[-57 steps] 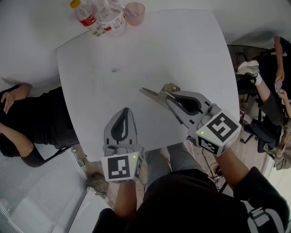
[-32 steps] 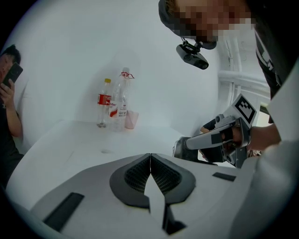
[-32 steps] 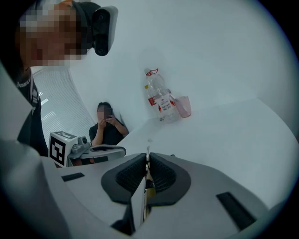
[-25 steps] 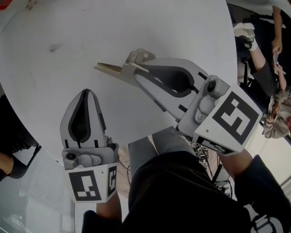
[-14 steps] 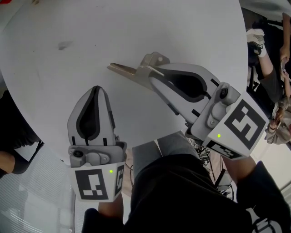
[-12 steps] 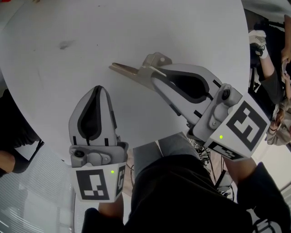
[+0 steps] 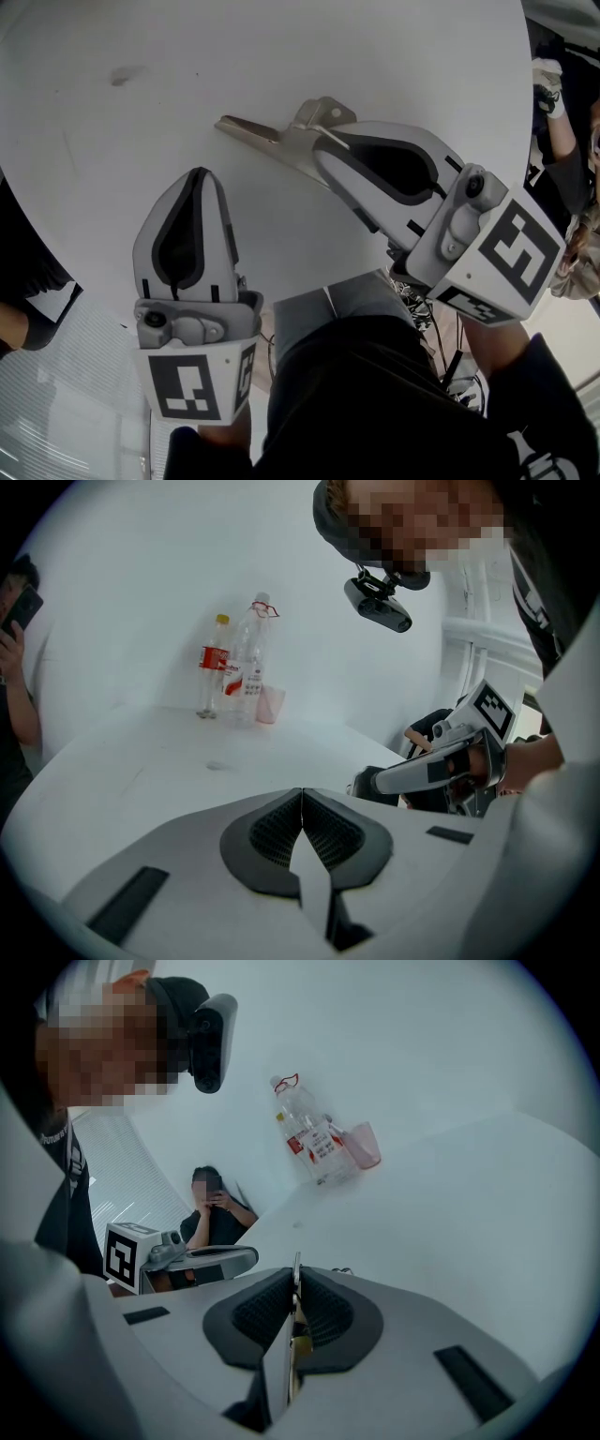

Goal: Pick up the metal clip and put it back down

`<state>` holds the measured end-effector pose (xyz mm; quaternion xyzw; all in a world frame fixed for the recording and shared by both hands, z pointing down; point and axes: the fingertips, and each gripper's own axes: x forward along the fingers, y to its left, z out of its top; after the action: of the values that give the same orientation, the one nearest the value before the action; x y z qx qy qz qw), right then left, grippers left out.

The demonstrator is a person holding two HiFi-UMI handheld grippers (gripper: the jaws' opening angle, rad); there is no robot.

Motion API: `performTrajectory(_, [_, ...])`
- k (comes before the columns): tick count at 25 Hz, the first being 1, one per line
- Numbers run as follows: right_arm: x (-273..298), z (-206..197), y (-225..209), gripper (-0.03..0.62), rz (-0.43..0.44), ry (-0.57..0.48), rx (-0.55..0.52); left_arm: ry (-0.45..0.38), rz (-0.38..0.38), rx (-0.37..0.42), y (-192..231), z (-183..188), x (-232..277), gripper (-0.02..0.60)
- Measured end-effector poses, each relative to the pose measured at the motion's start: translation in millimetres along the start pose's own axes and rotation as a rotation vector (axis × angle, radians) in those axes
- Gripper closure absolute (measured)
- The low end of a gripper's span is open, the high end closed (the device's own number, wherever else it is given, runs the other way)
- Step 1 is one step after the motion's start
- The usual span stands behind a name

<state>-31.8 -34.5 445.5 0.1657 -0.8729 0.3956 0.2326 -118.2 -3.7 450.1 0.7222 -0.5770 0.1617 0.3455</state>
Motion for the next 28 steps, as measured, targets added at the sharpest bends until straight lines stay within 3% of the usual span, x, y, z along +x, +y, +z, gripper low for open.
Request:
performTrajectory(18, [-2, -8, 1, 0.554, 0.051, 0.034, 0.035, -0.043, -0.029, -0.013, -16, 1, -2, 0.56])
performTrajectory(23, [-1, -2, 4, 0.553, 0.027, 0.047, 0.02, -0.06, -0.065, -0.006, -16, 9, -1, 0.56])
performTrajectory(28, [-1, -10, 11, 0.553, 0.091, 0.075, -0.017, -0.055, -0.02, 0.016, -20, 14, -7, 0.56])
